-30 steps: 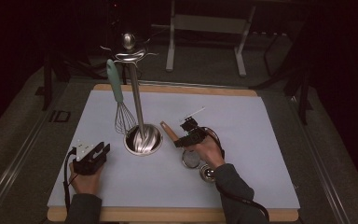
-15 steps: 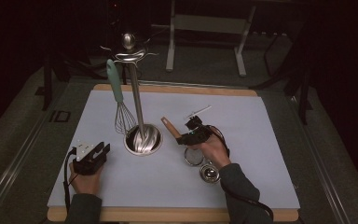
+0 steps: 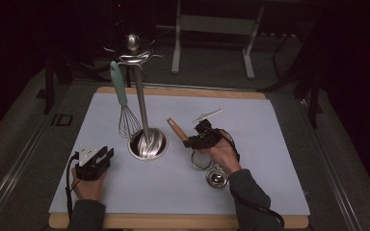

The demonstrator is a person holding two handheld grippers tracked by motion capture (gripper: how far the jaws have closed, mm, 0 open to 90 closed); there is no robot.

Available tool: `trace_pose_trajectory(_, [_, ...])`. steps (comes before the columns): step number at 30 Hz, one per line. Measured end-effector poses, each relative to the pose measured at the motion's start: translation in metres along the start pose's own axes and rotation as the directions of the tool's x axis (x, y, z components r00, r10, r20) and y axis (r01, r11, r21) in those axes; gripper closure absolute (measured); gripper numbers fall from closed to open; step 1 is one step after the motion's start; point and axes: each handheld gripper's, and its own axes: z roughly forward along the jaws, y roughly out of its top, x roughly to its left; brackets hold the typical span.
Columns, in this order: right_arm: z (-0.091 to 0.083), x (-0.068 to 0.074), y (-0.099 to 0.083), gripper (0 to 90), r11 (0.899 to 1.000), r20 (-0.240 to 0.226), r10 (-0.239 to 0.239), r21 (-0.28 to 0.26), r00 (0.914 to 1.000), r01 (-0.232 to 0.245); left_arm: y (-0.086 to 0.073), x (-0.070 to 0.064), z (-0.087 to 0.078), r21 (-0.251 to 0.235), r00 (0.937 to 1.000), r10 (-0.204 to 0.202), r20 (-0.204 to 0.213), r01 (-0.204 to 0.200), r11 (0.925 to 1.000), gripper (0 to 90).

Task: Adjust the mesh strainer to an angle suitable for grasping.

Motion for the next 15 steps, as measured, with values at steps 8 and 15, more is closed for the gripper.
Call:
trace_pose_trajectory(8, [-0.0001, -0.0025, -0.0027, 70.7, 0.998, -0.004, -0.043, -0.044, 0.9991, 0.043, 0.0, 0.0, 0.0002, 0.001, 1.0, 0.001, 0.0, -0.001, 1.0, 70.2])
trace_pose_trajectory(15, [-0.0051, 0.0032, -0.0024, 70.7, 0.987, -0.017, -0.124, -0.105, 0.9922, 0.121, 0.0001, -0.0001, 0.0002, 0.002, 1.0, 0.003, 0.0, -0.003, 1.0, 70.2])
